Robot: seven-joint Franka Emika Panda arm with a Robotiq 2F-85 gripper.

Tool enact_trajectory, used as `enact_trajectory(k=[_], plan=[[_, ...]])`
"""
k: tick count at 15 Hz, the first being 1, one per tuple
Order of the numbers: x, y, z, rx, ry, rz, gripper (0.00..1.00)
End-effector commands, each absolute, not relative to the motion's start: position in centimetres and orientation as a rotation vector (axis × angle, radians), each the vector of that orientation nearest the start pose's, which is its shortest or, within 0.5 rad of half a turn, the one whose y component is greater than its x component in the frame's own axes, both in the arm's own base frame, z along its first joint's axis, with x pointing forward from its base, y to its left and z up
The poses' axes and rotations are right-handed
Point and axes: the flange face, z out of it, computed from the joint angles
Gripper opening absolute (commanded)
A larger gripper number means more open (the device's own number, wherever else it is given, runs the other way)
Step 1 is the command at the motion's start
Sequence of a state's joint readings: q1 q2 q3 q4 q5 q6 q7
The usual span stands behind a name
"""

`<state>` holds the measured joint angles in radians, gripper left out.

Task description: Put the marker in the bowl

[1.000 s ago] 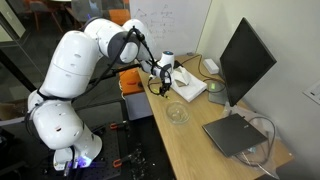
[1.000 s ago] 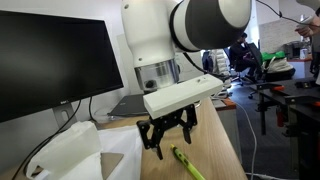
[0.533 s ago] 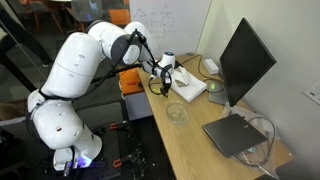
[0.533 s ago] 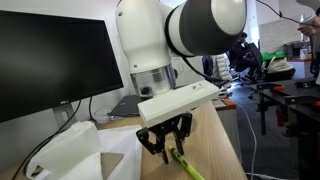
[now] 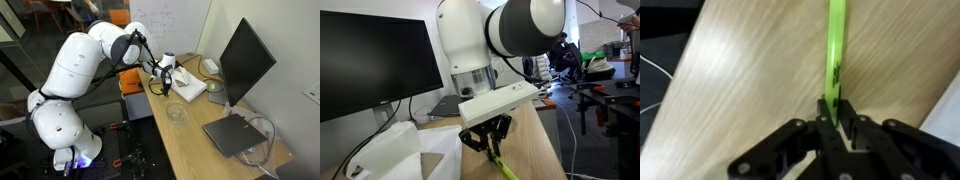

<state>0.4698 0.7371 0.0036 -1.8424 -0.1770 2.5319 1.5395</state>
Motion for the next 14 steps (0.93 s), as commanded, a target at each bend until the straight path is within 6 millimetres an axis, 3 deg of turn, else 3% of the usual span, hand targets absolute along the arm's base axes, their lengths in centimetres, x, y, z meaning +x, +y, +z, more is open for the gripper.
enact_trajectory(k=[1, 5, 8, 10, 14], plan=[[55.6, 28.7, 13.5, -2.895, 1.408, -0.081, 0.05], [56.4, 27.5, 17.8, -2.835, 1.406, -0.155, 0.03], [57.3, 25.0, 21.4, -2.786, 1.457, -0.209, 0.03], [57.8, 22.2, 23.0, -2.762, 1.517, -0.238, 0.03], [58.3, 14.8, 24.9, -2.694, 1.684, -0.288, 0.03]])
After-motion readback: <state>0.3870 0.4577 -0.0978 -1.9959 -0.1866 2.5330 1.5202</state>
